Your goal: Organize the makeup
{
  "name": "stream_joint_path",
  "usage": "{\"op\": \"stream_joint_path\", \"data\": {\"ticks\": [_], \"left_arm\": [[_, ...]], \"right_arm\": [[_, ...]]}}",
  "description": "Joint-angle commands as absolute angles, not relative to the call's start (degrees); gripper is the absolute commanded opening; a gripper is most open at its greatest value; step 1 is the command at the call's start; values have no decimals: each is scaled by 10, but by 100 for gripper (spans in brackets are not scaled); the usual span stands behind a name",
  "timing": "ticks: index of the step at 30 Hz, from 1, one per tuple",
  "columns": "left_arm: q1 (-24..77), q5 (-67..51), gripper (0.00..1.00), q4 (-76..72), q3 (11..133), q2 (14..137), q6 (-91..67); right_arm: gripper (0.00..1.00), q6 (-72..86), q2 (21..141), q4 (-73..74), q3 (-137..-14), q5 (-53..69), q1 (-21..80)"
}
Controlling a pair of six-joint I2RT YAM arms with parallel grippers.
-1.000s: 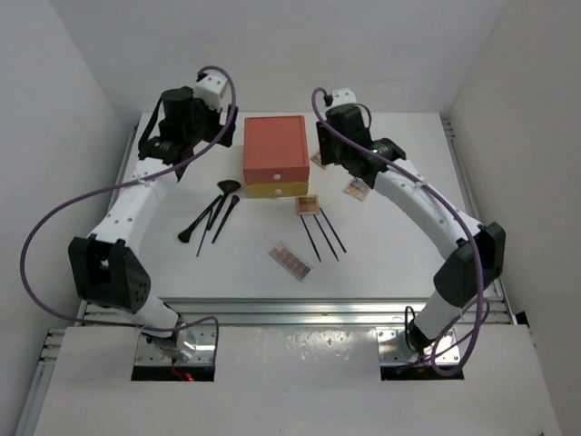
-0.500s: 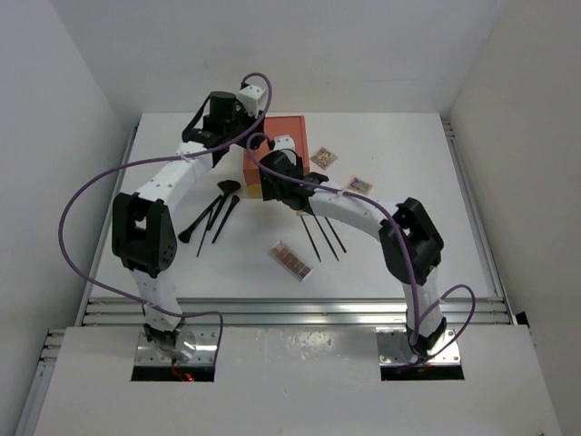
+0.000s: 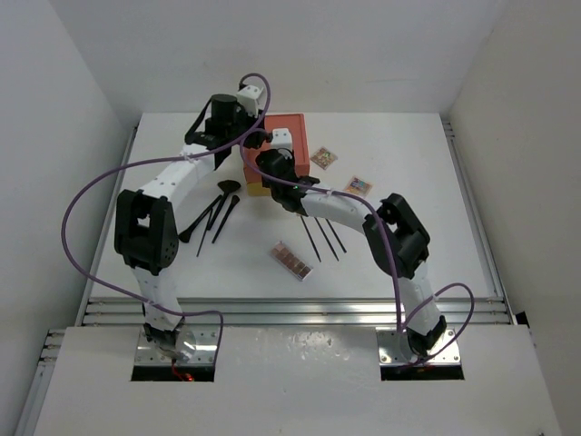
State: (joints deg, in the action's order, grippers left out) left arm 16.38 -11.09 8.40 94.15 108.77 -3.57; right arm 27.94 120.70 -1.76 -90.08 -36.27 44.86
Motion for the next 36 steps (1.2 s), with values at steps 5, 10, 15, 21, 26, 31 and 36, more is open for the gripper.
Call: {"op": "stream_joint_path", "data": {"ticks": [5, 10, 15, 21, 26, 31, 36], "left_arm": [[161, -109, 40, 61, 927, 1092, -39], [161, -109, 40, 61, 927, 1092, -39], [161, -114, 40, 61, 927, 1092, -33], [161, -114, 40, 61, 927, 1092, -33], [161, -109, 40, 61, 927, 1092, -28], [161, -114, 40, 61, 927, 1092, -28], [161, -114, 40, 61, 927, 1092, -28]], "right_arm": [[41, 301, 1230, -33, -934, -403, 446], [41, 323, 1231, -18, -930, -417, 442], [41, 328, 1230, -37, -927, -405, 436], [41, 340, 1239, -25, -948, -393, 430], [44, 338, 1248, -27, -959, -375, 429], [45, 335, 1256, -31, -969, -366, 430], [41, 333, 1268, -20, -980, -378, 426]]}}
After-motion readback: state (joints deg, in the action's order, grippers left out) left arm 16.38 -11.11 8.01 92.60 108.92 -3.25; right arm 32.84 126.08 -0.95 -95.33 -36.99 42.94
